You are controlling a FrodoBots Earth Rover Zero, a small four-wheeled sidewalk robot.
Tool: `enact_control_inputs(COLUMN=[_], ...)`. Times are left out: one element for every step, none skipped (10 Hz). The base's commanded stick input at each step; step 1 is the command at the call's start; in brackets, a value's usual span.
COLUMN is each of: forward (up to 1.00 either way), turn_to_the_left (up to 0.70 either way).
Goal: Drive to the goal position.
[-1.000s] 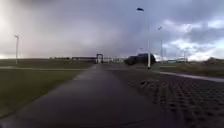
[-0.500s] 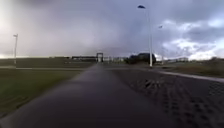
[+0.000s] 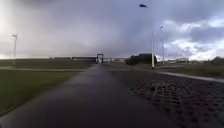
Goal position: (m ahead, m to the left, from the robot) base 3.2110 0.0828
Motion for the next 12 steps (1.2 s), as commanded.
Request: enact_control_inputs(forward=[0.7, 0.7, 0.7, 0.7, 0.7, 0.7, 0.7, 0.7, 0.7, 0.7, 0.7, 0.7], turn_to_the_left=[0.0, 0.0, 0.0, 0.0, 0.0, 0.0, 0.0, 0.0, 0.0, 0.0, -0.03, -0.12])
